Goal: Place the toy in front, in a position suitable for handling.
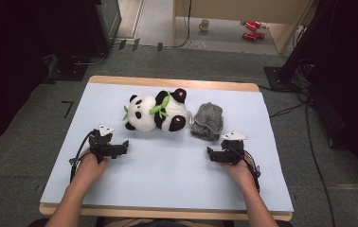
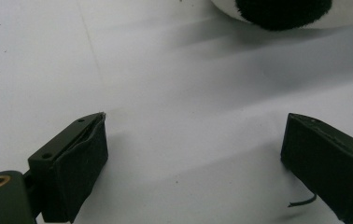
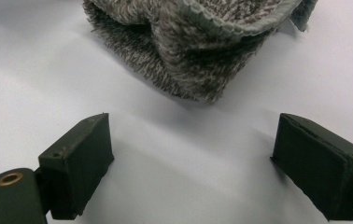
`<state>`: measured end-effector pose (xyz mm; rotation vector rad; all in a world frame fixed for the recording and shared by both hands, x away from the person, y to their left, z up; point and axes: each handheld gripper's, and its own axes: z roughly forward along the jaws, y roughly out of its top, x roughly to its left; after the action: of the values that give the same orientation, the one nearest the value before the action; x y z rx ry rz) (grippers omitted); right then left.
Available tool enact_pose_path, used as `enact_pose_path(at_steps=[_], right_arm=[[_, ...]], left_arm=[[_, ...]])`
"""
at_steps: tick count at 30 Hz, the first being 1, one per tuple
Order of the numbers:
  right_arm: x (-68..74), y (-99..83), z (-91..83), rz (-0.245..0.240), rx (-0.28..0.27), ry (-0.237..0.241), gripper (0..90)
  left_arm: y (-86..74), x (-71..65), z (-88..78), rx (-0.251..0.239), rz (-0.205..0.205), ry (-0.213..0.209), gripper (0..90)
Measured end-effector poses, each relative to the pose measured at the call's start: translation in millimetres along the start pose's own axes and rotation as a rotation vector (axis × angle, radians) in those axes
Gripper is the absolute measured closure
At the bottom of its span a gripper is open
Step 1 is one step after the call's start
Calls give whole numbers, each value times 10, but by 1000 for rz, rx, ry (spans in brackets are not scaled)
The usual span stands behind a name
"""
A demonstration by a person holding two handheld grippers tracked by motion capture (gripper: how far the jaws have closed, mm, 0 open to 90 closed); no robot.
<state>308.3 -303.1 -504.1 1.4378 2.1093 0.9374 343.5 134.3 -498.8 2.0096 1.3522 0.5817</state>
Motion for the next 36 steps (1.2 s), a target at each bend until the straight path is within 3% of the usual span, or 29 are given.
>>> enact_pose_path(at_steps=[28,36], right_arm=[[7,-2,1,-5,-3,-6,115],[13,28,15,16,12,-14,110]], left_arm=[[15,-5,13,6,-1,1,56],[41,5,17,21,11,-9,55]])
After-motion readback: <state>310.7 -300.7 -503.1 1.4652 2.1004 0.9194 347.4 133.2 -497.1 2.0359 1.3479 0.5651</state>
